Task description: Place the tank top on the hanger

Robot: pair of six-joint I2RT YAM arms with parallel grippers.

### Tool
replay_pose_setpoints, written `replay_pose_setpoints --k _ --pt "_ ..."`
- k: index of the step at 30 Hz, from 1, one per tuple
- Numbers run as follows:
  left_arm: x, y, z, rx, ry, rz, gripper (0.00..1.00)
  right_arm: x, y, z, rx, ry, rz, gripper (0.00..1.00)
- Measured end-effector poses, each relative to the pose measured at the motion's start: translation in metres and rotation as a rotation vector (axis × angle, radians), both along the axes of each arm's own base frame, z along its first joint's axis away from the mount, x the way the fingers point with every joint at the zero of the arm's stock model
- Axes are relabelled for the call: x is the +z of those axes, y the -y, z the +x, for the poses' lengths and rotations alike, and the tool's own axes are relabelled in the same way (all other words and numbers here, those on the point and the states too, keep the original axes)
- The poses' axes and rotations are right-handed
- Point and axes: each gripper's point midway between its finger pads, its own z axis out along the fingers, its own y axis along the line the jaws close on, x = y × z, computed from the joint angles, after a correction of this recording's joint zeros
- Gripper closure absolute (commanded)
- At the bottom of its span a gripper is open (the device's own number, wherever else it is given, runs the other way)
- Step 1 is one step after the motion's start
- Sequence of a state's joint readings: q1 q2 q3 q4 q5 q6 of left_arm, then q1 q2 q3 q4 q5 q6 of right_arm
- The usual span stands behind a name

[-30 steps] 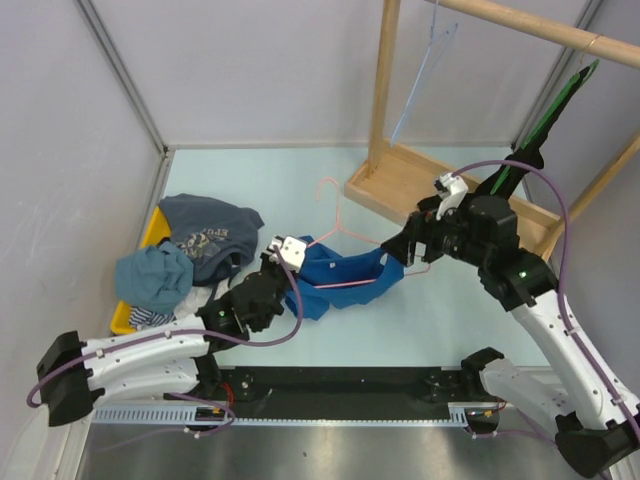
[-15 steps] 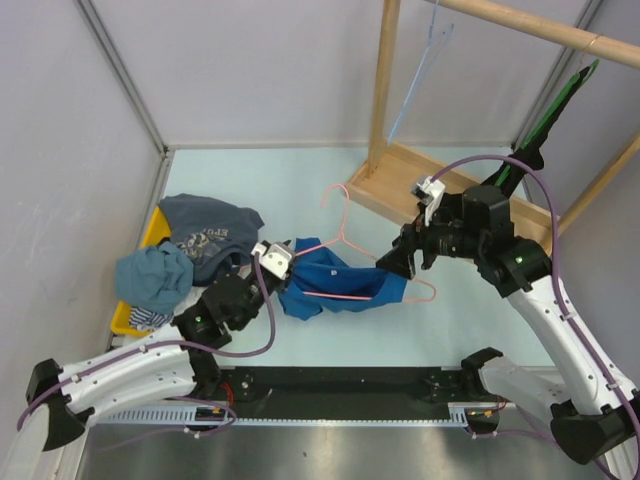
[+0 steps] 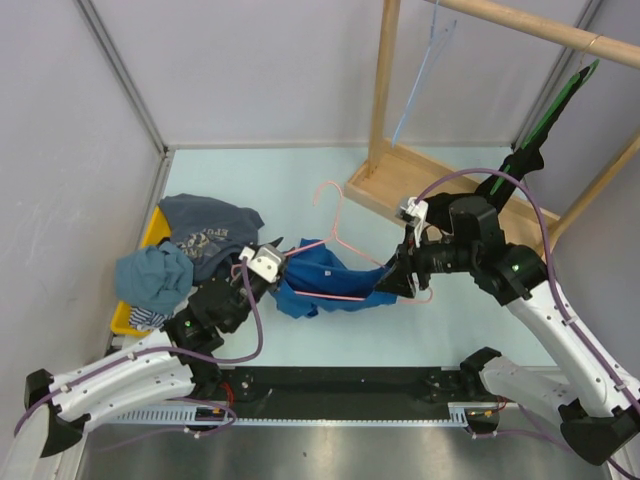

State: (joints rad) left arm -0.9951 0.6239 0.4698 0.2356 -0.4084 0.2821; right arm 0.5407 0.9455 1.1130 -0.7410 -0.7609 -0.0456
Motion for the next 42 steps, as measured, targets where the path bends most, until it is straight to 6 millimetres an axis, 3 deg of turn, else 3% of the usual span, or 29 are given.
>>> replay_pose_setpoints --k 1,4,5,8,11,12,14,18,25,32,36,42 --pt "0.000 0.000 0.000 0.000 -0.001 0.001 1.00 -0.001 0.000 -0.001 0.004 0.001 -0.002 0.70" --pt "-0.001 0.000 -0.001 -0.003 -0.003 0.004 1.00 -0.002 -0.001 -0.004 0.016 0.006 -0.006 0.95" --pt "-0.001 0.000 -0.001 -0.005 -0.003 0.005 1.00 -0.003 -0.001 -0.004 0.018 0.007 -0.008 1.00" --pt "0.000 0.000 -0.002 -0.013 -0.002 0.000 1.00 -0.006 -0.001 -0.003 0.007 0.005 -0.016 1.00" --pt "-0.003 0.001 -0.003 -0.017 -0.013 0.002 0.66 -0.008 0.000 -0.004 -0.002 0.010 -0.020 1.00" --pt "-0.004 0.002 -0.003 -0.020 -0.019 0.004 0.43 -0.008 0.000 -0.003 -0.010 0.012 -0.021 1.00" --pt "-0.006 0.003 -0.003 -0.021 -0.038 0.007 0.22 -0.009 0.002 -0.003 -0.028 0.016 -0.024 1.00" --pt "0.001 0.008 -0.002 -0.024 -0.073 -0.010 0.01 -0.014 0.002 -0.004 -0.044 0.035 -0.031 1.00" --pt "0.027 0.022 -0.008 -0.107 -0.092 -0.039 0.01 -0.030 0.010 0.011 -0.162 0.025 -0.085 1.00" --pt "0.024 0.033 -0.017 -0.189 -0.149 -0.003 0.01 -0.037 0.019 0.030 -0.301 0.034 -0.097 1.00" --pt "0.022 0.023 -0.010 -0.145 -0.192 0.000 0.01 -0.046 0.026 0.036 -0.377 0.016 -0.102 1.00" --pt "0.032 -0.006 0.021 0.000 -0.266 -0.048 0.00 -0.054 0.050 0.050 -0.530 -0.011 -0.118 1.00"
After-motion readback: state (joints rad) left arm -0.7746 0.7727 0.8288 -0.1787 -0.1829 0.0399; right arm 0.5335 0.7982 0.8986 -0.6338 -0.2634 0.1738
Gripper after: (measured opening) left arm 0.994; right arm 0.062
